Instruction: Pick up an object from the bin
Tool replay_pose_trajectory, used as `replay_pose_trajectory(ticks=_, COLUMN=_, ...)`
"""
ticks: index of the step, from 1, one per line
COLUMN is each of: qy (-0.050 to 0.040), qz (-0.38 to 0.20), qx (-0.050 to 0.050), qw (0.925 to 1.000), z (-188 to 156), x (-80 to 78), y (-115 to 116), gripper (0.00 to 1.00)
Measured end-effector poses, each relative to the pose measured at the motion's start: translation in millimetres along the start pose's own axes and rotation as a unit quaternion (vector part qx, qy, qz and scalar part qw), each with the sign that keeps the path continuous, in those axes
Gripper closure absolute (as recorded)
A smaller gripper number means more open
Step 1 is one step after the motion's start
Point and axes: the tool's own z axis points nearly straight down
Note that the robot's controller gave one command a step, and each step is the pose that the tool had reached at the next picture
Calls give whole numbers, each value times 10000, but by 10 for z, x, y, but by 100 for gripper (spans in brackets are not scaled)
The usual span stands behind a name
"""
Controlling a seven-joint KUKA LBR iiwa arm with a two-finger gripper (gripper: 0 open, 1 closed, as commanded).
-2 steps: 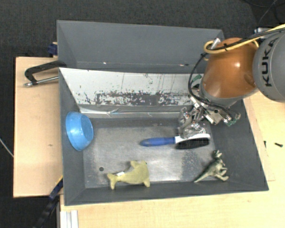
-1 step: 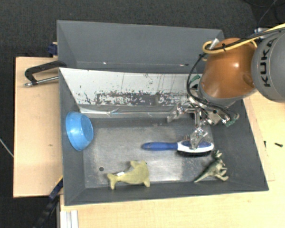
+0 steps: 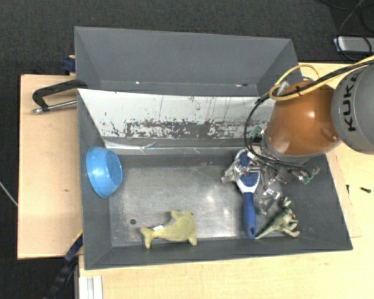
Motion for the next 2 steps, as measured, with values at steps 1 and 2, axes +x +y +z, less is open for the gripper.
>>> replay_pose_trajectory(ticks=1, qy=-10, qz=-5, qx=9, qw=10000, z=-3, x=-7, y=-1, gripper=100)
replay_pose_trajectory(ticks=2, qy=-44, qz=325, qx=46, qw=9995, z=-1439, x=-189, y=-38, gripper=100)
